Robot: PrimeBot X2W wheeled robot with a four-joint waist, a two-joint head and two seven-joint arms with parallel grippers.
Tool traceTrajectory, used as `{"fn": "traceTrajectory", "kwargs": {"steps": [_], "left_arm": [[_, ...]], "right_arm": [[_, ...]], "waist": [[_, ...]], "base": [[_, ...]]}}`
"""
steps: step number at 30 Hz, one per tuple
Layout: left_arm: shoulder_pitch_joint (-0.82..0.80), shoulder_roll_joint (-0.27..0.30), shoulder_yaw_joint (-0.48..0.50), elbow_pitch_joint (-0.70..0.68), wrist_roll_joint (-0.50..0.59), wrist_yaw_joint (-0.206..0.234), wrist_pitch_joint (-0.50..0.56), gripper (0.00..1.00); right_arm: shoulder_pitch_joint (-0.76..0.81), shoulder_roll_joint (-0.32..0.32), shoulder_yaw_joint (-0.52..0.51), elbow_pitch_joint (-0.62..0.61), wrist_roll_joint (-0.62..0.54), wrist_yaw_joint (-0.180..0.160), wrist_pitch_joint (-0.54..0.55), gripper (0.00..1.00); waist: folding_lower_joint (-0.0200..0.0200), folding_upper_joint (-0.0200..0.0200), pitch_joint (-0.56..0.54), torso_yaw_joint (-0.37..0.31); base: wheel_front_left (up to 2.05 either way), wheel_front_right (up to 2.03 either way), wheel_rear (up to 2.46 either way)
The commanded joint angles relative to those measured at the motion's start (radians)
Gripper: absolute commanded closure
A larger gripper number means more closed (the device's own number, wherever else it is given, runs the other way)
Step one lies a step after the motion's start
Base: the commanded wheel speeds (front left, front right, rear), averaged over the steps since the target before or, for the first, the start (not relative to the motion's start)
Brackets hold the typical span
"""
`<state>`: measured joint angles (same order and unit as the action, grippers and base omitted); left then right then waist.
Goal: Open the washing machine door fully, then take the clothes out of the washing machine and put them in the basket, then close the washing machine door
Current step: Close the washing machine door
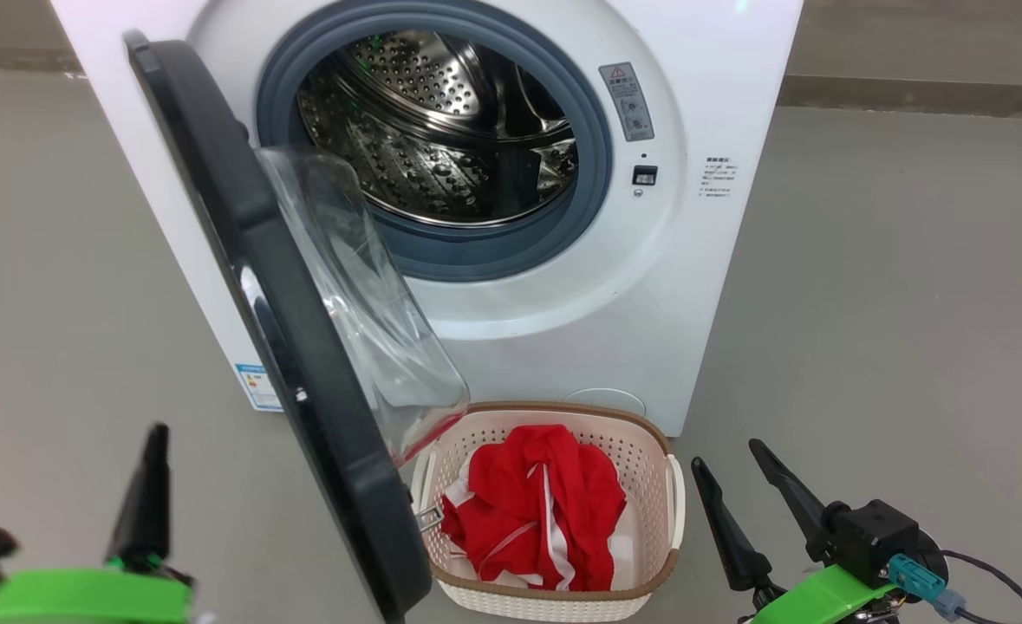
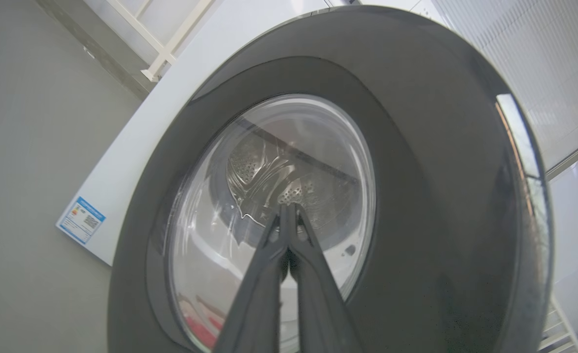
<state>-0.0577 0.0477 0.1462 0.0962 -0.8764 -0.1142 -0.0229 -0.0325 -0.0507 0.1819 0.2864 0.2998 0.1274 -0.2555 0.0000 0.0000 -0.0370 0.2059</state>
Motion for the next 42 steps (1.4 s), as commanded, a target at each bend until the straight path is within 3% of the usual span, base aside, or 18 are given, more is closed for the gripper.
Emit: {"fn": "traceTrajectory", "kwargs": {"steps": [1,6,8,11,15,21,42], "left_arm": [[-0.054,0.008,0.049,-0.050,-0.095,0.021,0.041,1.00],[-0.091,0.003,0.097,-0.170,-0.565,0.167,0.187,1.00],[-0.087,0.003,0.092,-0.219,-0.696,0.226,0.222,1.00],[-0.074,0.003,0.077,-0.285,-0.813,0.290,0.249,1.00],[-0.057,0.003,0.056,-0.347,-0.874,0.331,0.258,1.00],[-0.055,0.003,0.032,-0.378,-0.879,0.347,0.249,1.00],[-0.173,0.003,-0.037,-0.334,-0.892,0.291,0.178,1.00]], "right_arm": [[-0.030,0.000,0.025,-0.022,0.002,0.003,-0.006,0.00],[-0.028,0.000,0.023,-0.018,-0.005,0.003,-0.006,0.00],[-0.028,0.000,0.023,-0.017,-0.002,0.003,-0.006,0.00],[-0.031,0.000,0.024,-0.016,0.001,0.003,-0.006,0.00],[-0.041,0.000,0.028,-0.017,0.004,0.003,-0.006,0.00],[-0.052,0.000,0.026,-0.019,0.000,0.003,-0.006,0.00],[-0.086,-0.006,0.029,-0.026,-0.009,0.003,-0.006,0.00]], "waist": [[0.0000,0.0000,0.002,-0.004],[0.0000,0.0000,0.007,-0.018],[0.0000,0.0000,0.010,-0.024],[0.0000,0.0000,0.014,-0.032],[0.0000,0.0000,0.025,-0.048],[0.0000,0.0000,0.050,-0.075],[0.0000,0.0000,0.126,-0.218]], "base": [[0.00,0.00,0.00],[0.00,0.00,0.00],[0.00,0.00,0.00],[0.00,0.00,0.00],[0.00,0.00,0.00],[0.00,0.00,0.00],[0.00,0.00,0.00]]}}
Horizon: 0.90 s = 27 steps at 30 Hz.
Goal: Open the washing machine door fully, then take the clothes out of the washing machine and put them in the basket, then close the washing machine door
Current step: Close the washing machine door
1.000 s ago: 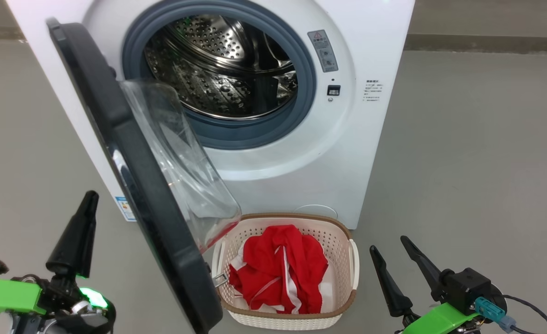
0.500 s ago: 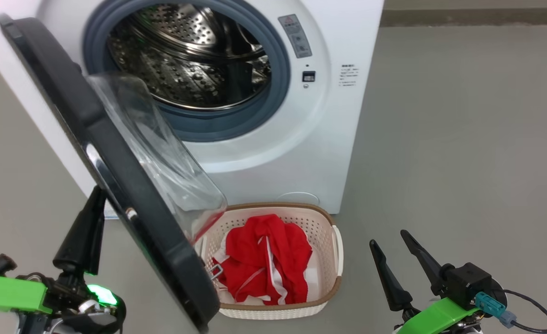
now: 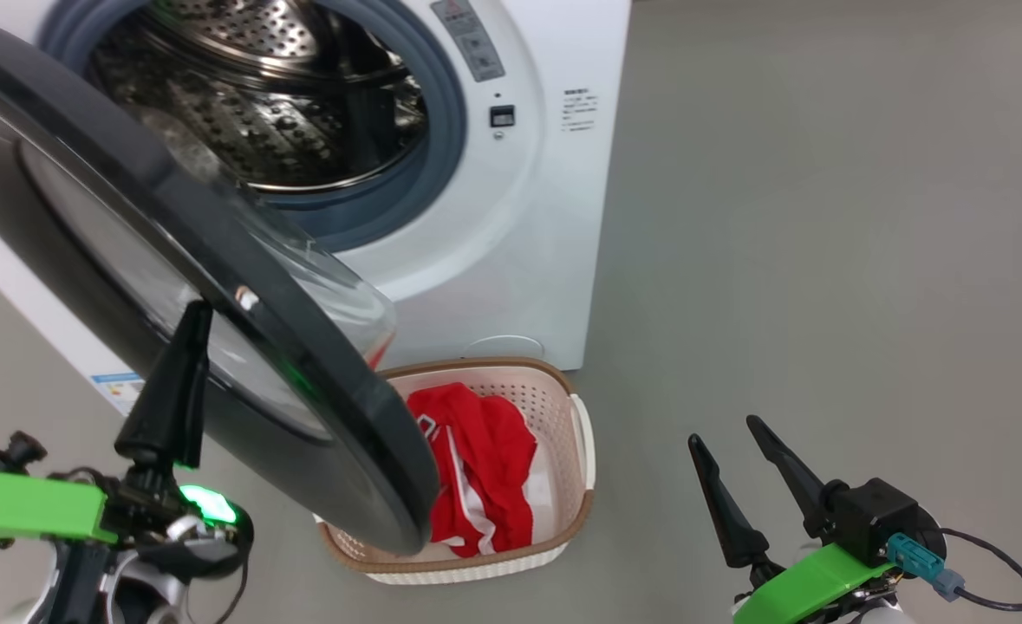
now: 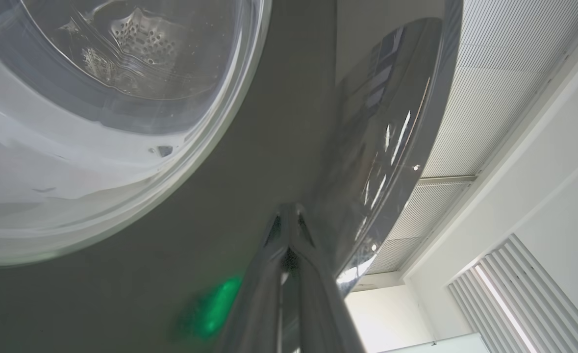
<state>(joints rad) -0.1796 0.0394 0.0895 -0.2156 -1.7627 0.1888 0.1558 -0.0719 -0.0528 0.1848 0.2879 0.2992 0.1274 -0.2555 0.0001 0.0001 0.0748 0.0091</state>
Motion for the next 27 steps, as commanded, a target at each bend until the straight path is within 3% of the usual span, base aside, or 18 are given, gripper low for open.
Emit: {"fn": "traceTrajectory", "kwargs": {"steps": [1,16,27], "left_arm": [[-0.051,0.011,0.019,-0.023,-0.005,-0.012,0.000,1.00],[-0.242,0.011,0.003,0.097,0.019,-0.047,-0.060,1.00],[-0.439,0.022,0.001,0.267,0.054,-0.108,-0.089,1.00]], "right_arm": [[-0.046,-0.004,0.027,-0.027,-0.008,0.003,-0.006,0.00],[-0.081,-0.008,0.026,-0.041,-0.008,0.003,-0.006,0.00],[-0.115,-0.017,0.020,-0.042,-0.019,0.003,-0.006,0.00]], "waist": [[-0.0001,-0.0001,0.014,-0.021],[-0.0001,-0.0001,0.096,-0.093],[-0.0001,-0.0001,0.165,-0.102]], "base": [[0.00,0.00,0.00],[0.00,0.00,0.00],[0.00,0.00,0.00]]}}
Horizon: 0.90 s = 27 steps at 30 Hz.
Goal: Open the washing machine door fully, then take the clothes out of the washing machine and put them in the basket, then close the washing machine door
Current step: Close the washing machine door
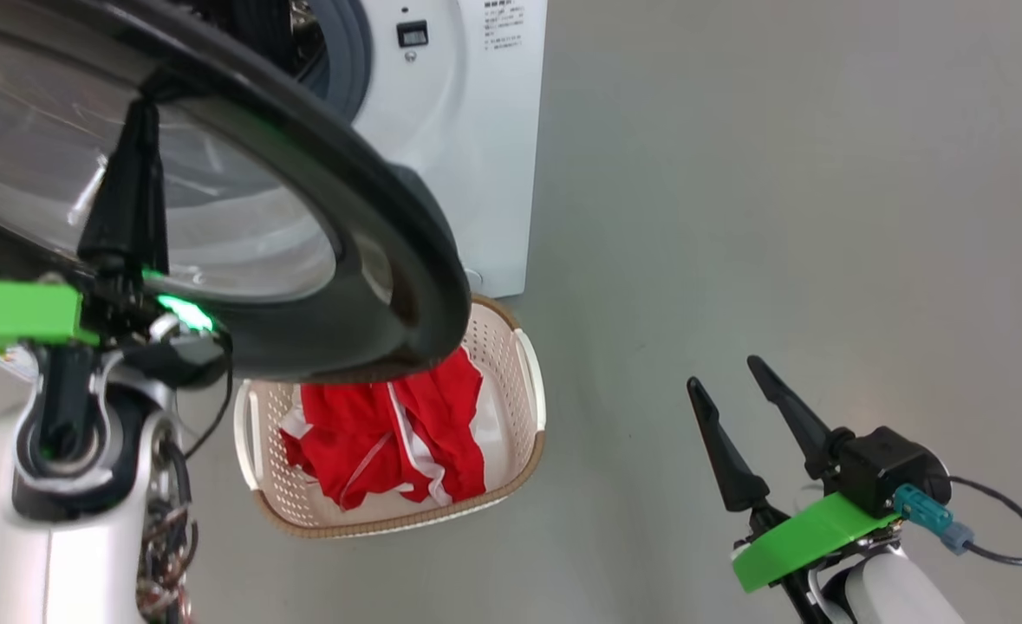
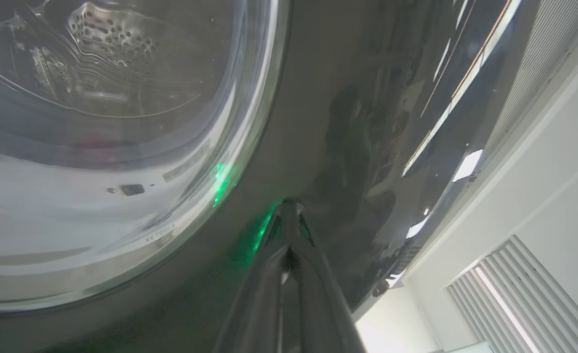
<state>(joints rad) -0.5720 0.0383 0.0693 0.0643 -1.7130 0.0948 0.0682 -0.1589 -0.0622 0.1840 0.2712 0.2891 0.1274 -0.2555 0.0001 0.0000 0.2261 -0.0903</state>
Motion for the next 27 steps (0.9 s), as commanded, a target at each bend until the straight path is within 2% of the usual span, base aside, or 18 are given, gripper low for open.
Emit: {"fn": "traceTrajectory", "kwargs": {"steps": [1,13,21,22,23,24,27], "left_arm": [[-0.062,0.023,0.022,0.002,0.004,-0.020,-0.005,1.00],[-0.234,0.018,-0.007,0.188,-0.003,-0.101,-0.010,1.00],[-0.210,0.020,-0.019,0.251,0.001,-0.148,0.002,1.00],[-0.195,0.024,-0.019,0.254,0.007,-0.155,0.001,0.65],[-0.178,0.030,-0.019,0.255,0.016,-0.162,-0.002,0.11],[-0.159,0.037,-0.020,0.257,0.030,-0.167,-0.009,0.00],[-0.101,0.063,-0.027,0.258,0.089,-0.183,-0.040,0.00]], "right_arm": [[-0.032,-0.009,0.021,-0.026,-0.009,0.003,-0.006,0.00],[-0.061,-0.018,0.028,-0.025,-0.015,0.003,-0.006,0.00],[-0.055,-0.015,0.029,-0.017,-0.017,0.003,-0.006,0.00],[-0.053,-0.014,0.029,-0.016,-0.016,0.003,-0.006,0.00],[-0.051,-0.013,0.029,-0.016,-0.015,0.003,-0.006,0.00],[-0.048,-0.012,0.028,-0.016,-0.014,0.003,-0.006,0.00],[-0.036,-0.008,0.026,-0.016,-0.012,0.003,-0.006,0.00]], "waist": [[-0.0001,0.0000,0.019,-0.003],[-0.0001,0.0000,0.052,0.007],[-0.0001,0.0000,0.024,0.018],[-0.0001,0.0000,0.016,0.019],[-0.0001,0.0000,0.008,0.020],[-0.0001,0.0000,-0.001,0.022],[-0.0001,0.0000,-0.028,0.028]], "base": [[0.00,0.00,0.00],[0.00,0.00,0.00],[0.00,0.00,0.00],[0.00,0.00,0.00],[0.00,0.00,0.00],[0.00,0.00,0.00],[0.00,0.00,0.00]]}}
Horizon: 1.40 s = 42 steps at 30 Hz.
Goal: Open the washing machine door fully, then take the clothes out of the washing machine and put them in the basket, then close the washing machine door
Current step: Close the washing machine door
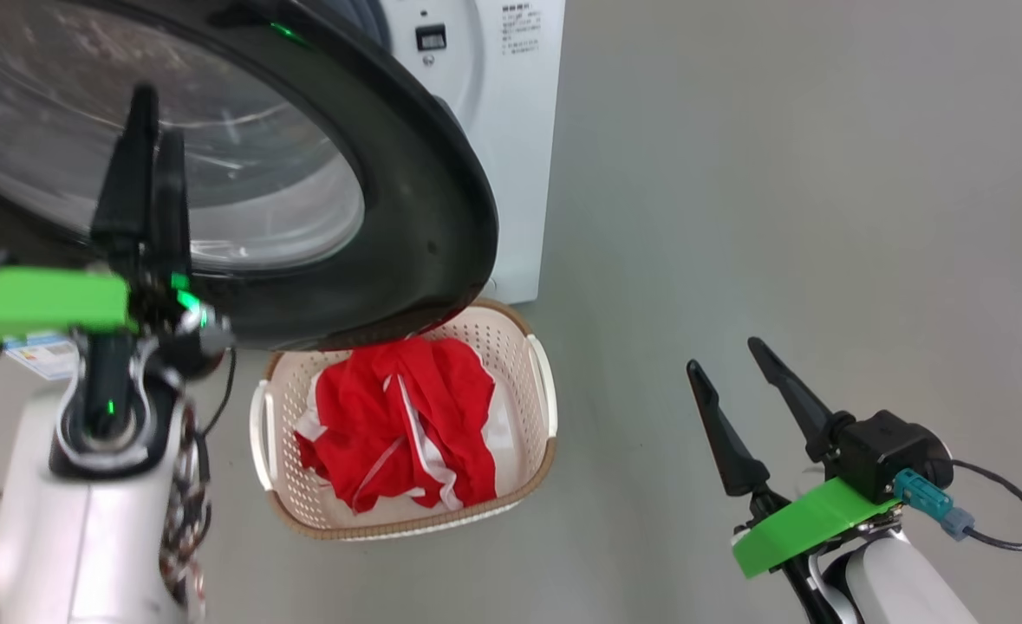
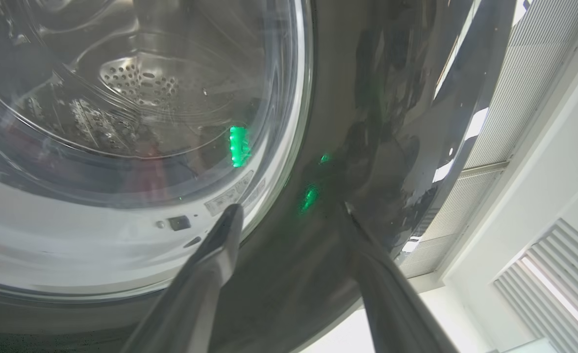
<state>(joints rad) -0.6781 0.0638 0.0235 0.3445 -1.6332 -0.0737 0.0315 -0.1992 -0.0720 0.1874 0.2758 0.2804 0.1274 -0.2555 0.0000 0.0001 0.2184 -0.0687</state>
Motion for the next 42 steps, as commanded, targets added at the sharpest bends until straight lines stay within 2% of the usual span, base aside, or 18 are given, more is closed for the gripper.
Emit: {"fn": "traceTrajectory", "kwargs": {"steps": [1,5,10,16,22,25,32,42], "left_arm": [[0.025,0.048,0.014,-0.024,0.033,-0.020,-0.014,0.00],[0.108,0.121,-0.039,-0.035,0.217,-0.038,-0.097,0.00],[0.213,0.179,-0.084,-0.087,0.415,-0.054,-0.244,0.00],[0.372,0.216,-0.085,-0.147,0.694,-0.047,-0.292,0.00],[0.521,0.184,-0.020,-0.248,0.968,-0.015,-0.293,0.00],[0.591,0.167,0.003,-0.279,1.064,-0.005,-0.293,0.00],[0.727,0.112,0.056,-0.290,1.178,-0.023,-0.293,0.00],[0.797,0.058,0.099,-0.284,1.333,-0.043,-0.293,0.00]], "right_arm": [[0.008,0.003,0.023,-0.020,-0.004,0.003,-0.006,0.00],[0.023,0.006,0.024,-0.018,-0.002,0.003,-0.006,0.00],[0.037,0.009,0.022,-0.023,0.002,0.003,-0.006,0.00],[0.067,0.015,0.013,-0.028,0.002,0.003,-0.006,0.00],[0.092,0.017,-0.002,-0.040,-0.002,0.003,-0.006,0.00],[0.102,0.018,-0.006,-0.049,-0.004,0.003,-0.006,0.00],[0.141,0.020,-0.044,-0.087,-0.016,0.003,-0.006,0.00],[0.172,0.021,-0.074,-0.119,-0.033,0.003,-0.006,0.00]], "waist": [[0.0000,-0.0001,-0.029,0.008],[0.0000,-0.0001,-0.065,0.014],[0.0000,-0.0001,-0.106,0.010],[0.0000,-0.0001,-0.167,-0.002],[0.0000,-0.0001,-0.203,-0.014],[0.0000,-0.0001,-0.215,-0.023],[0.0000,-0.0001,-0.249,-0.023],[0.0000,-0.0001,-0.264,-0.013]], "base": [[0.00,0.00,0.00],[0.00,0.00,0.00],[0.00,0.00,0.00],[0.00,0.00,0.00],[0.00,0.00,0.00],[0.00,0.00,0.00],[0.00,0.00,0.00],[0.00,0.00,0.00]]}}
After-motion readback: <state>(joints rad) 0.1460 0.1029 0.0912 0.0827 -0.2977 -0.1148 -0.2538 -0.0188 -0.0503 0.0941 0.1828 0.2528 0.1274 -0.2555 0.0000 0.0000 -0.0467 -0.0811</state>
